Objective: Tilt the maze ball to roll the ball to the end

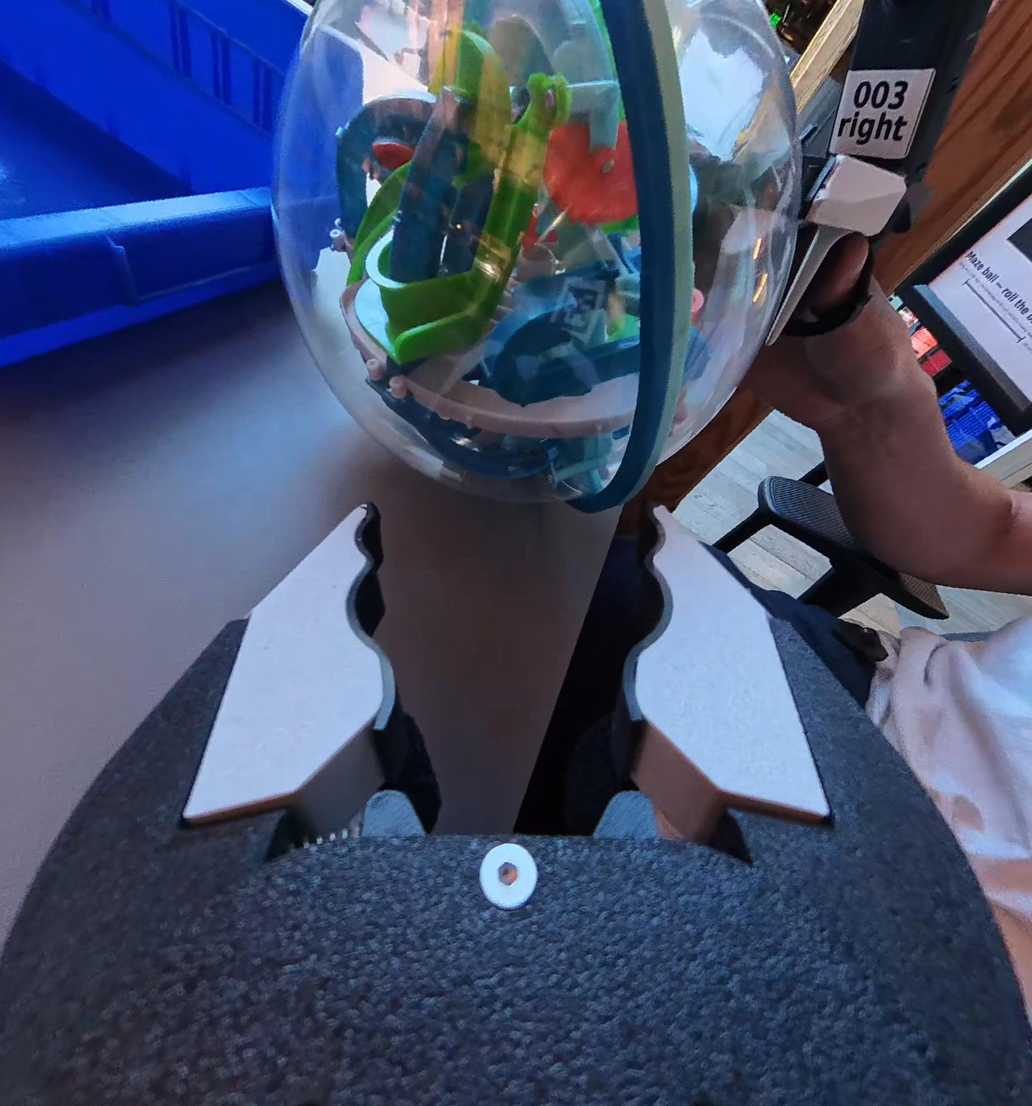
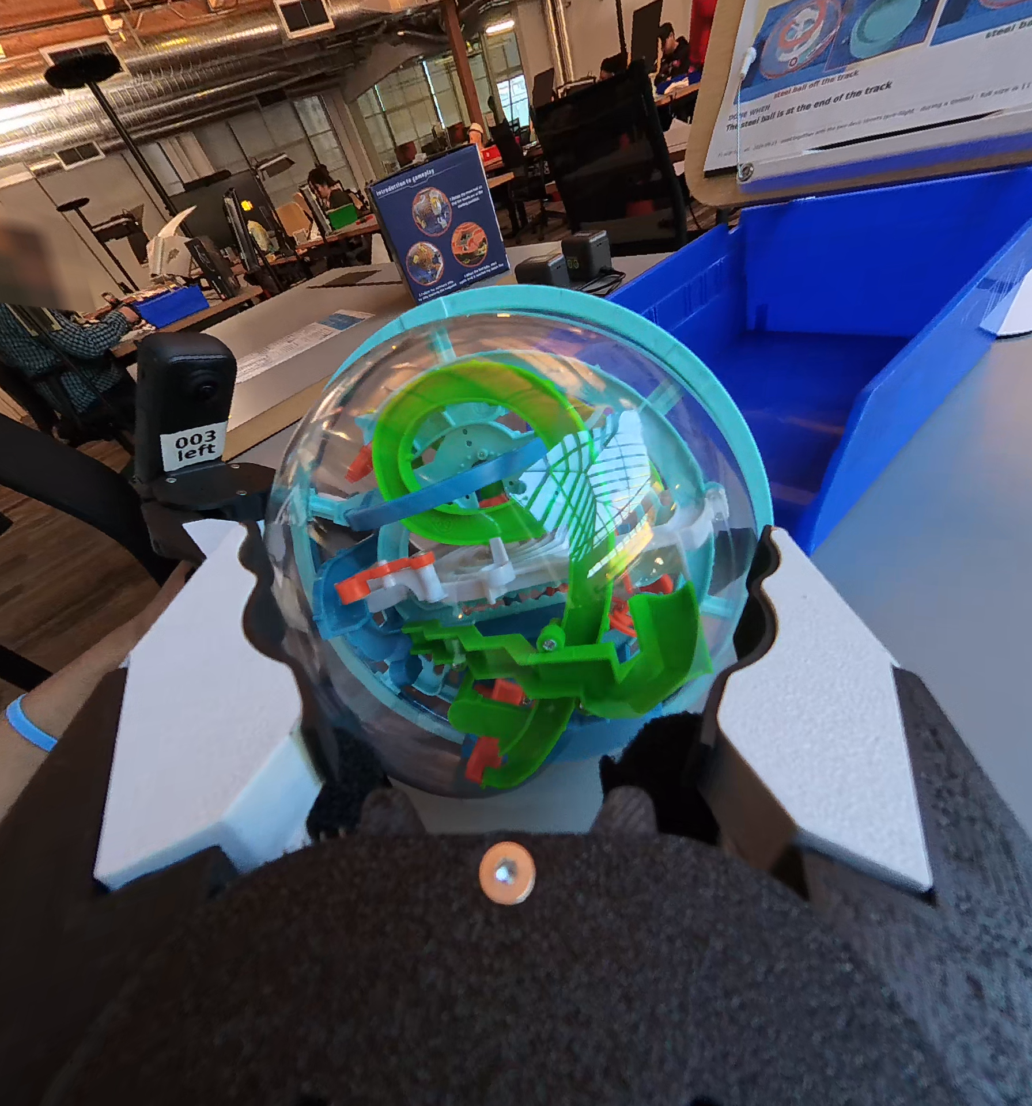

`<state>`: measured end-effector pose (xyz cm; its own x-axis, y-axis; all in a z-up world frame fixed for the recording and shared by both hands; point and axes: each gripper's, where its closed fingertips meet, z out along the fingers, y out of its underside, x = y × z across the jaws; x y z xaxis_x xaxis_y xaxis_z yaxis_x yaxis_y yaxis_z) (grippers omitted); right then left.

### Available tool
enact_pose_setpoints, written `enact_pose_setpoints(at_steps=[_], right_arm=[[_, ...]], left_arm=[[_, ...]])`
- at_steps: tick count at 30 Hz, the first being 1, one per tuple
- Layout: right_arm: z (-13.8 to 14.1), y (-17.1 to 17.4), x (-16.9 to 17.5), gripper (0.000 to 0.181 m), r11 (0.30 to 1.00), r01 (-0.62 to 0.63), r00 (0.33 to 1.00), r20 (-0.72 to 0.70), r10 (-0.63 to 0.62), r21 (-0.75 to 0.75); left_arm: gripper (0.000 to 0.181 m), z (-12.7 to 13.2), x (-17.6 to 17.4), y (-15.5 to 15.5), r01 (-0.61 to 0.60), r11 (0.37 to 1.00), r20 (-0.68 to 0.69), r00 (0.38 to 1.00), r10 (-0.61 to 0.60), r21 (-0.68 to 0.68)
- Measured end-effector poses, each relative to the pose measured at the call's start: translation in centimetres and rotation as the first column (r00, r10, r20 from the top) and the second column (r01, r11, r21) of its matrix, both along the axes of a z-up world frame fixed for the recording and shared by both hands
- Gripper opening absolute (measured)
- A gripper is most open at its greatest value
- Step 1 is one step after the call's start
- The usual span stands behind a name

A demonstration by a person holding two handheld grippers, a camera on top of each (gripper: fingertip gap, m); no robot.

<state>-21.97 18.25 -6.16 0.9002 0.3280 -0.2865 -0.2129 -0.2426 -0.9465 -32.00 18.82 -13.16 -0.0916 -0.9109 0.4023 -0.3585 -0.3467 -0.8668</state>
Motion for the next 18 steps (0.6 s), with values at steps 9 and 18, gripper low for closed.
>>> enact_pose_setpoints(at_steps=[9,18], right_arm=[[-0.09,-0.11,-0.46,0.151,1.000,-0.004,1.000,0.024,0.004,0.003],[-0.11,-0.03,-0.11,0.151,1.000,-0.007,1.000,-0.005,0.007,0.000]], left_arm=[[0.082,-0.10,0.00,-0.04,-0.006,1.000,-0.004,1.000,0.006,0.021],[0.078,-0.15,0.02,0.05,-0.007,1.000,-0.010,1.000,0.007,0.006]])
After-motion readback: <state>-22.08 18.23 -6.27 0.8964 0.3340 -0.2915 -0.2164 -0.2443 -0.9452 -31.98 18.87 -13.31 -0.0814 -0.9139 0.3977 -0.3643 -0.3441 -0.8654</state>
